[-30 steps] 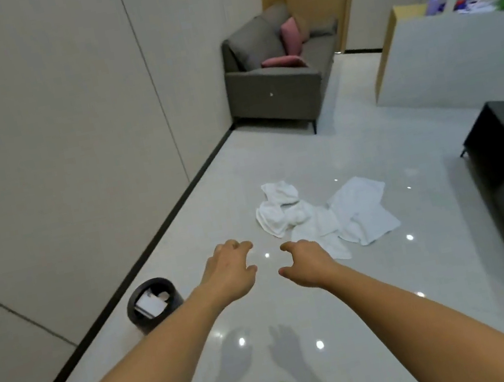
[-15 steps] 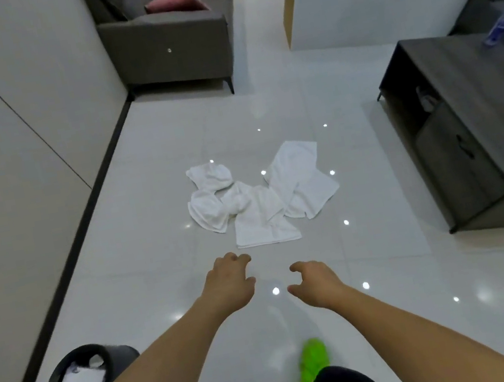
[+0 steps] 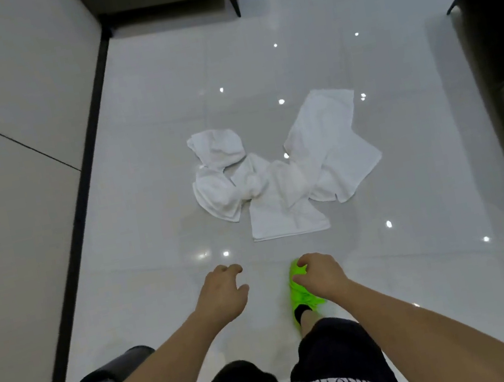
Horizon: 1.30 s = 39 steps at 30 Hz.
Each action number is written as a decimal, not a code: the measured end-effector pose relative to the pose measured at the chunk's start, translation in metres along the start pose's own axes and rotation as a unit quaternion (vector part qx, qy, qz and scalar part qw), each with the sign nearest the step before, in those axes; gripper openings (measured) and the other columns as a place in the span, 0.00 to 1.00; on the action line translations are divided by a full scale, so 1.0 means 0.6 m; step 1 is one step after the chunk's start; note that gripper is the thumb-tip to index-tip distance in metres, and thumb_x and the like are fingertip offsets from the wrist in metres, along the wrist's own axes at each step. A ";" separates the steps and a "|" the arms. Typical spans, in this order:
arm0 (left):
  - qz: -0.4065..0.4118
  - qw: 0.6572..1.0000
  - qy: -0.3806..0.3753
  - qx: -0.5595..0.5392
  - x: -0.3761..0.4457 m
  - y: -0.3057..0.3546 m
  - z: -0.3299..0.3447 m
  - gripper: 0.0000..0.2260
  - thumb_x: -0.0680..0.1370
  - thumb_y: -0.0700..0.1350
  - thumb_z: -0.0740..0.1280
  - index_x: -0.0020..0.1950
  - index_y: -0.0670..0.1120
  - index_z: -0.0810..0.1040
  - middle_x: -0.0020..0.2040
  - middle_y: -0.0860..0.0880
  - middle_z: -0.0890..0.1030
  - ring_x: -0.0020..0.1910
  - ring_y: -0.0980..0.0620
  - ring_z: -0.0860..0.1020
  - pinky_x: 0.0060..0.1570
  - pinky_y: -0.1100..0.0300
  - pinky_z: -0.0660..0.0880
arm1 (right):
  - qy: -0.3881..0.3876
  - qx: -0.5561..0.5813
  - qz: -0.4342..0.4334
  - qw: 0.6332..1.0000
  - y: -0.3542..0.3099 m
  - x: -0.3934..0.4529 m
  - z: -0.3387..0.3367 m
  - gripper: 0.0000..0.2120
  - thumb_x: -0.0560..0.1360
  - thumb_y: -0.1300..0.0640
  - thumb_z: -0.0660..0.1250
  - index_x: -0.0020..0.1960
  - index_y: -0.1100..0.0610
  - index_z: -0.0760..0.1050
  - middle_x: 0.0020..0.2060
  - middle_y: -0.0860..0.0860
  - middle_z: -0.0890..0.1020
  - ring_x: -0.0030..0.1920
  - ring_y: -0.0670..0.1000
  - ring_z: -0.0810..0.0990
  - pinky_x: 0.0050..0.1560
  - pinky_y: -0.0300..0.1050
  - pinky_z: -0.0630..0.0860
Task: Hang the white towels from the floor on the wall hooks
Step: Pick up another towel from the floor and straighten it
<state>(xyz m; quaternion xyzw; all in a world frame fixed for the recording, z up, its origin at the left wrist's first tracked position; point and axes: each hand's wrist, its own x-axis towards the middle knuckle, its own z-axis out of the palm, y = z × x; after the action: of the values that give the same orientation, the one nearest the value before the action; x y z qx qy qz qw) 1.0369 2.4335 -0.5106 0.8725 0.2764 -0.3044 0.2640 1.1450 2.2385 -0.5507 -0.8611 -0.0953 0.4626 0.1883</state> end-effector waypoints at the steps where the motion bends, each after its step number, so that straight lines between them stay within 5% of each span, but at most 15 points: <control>1: -0.006 1.000 -0.006 0.002 0.024 -0.001 -0.009 0.21 0.80 0.49 0.63 0.72 0.47 0.69 0.67 0.44 0.71 0.65 0.46 0.70 0.62 0.57 0.68 | -0.005 0.002 0.005 1.000 -0.004 0.026 -0.010 0.22 0.73 0.47 0.69 0.65 0.54 0.77 0.61 0.52 0.80 0.63 0.53 0.76 0.58 0.41 0.70; 11: -0.044 0.997 -0.057 -0.041 0.311 -0.023 0.037 0.17 0.78 0.47 0.67 0.66 0.45 0.75 0.60 0.42 0.77 0.59 0.44 0.75 0.58 0.58 0.68 | -0.030 0.024 0.048 0.998 -0.004 0.313 0.017 0.19 0.74 0.50 0.69 0.63 0.55 0.79 0.59 0.53 0.81 0.61 0.55 0.77 0.57 0.42 0.71; 21: -0.084 0.987 -0.098 -0.096 0.710 -0.202 0.263 0.16 0.76 0.49 0.67 0.64 0.48 0.77 0.58 0.46 0.79 0.57 0.47 0.76 0.55 0.61 0.69 | -0.036 0.036 0.113 0.992 0.053 0.706 0.295 0.19 0.74 0.51 0.70 0.64 0.54 0.77 0.57 0.54 0.81 0.60 0.55 0.78 0.58 0.45 0.73; 30: -0.054 0.989 -0.136 -0.026 0.927 -0.346 0.388 0.17 0.77 0.50 0.65 0.65 0.49 0.75 0.60 0.47 0.78 0.57 0.49 0.76 0.51 0.63 0.65 | 0.091 -0.175 0.047 0.979 0.070 0.932 0.489 0.14 0.74 0.53 0.69 0.55 0.59 0.72 0.52 0.58 0.74 0.52 0.59 0.73 0.47 0.51 0.71; 34: -0.036 0.989 -0.143 -0.004 0.961 -0.355 0.387 0.18 0.78 0.50 0.64 0.67 0.48 0.74 0.62 0.46 0.77 0.60 0.47 0.75 0.52 0.62 0.64 | 0.160 -0.083 0.064 0.981 0.079 0.950 0.503 0.08 0.74 0.59 0.65 0.51 0.61 0.79 0.49 0.59 0.76 0.49 0.62 0.73 0.44 0.53 0.70; 39: -0.022 0.987 -0.161 0.012 0.915 -0.322 0.322 0.17 0.78 0.51 0.63 0.66 0.49 0.74 0.61 0.46 0.77 0.58 0.48 0.75 0.52 0.62 0.64 | 0.137 0.064 0.113 0.982 0.056 0.907 0.437 0.08 0.77 0.61 0.61 0.53 0.59 0.77 0.45 0.56 0.81 0.47 0.60 0.78 0.42 0.49 0.71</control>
<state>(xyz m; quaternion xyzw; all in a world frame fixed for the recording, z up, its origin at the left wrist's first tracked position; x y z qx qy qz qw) 1.2016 2.6254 -1.0694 0.8089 0.2454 -0.4500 0.2881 1.2275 2.4538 -1.1101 -0.9077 0.0588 0.3639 0.2005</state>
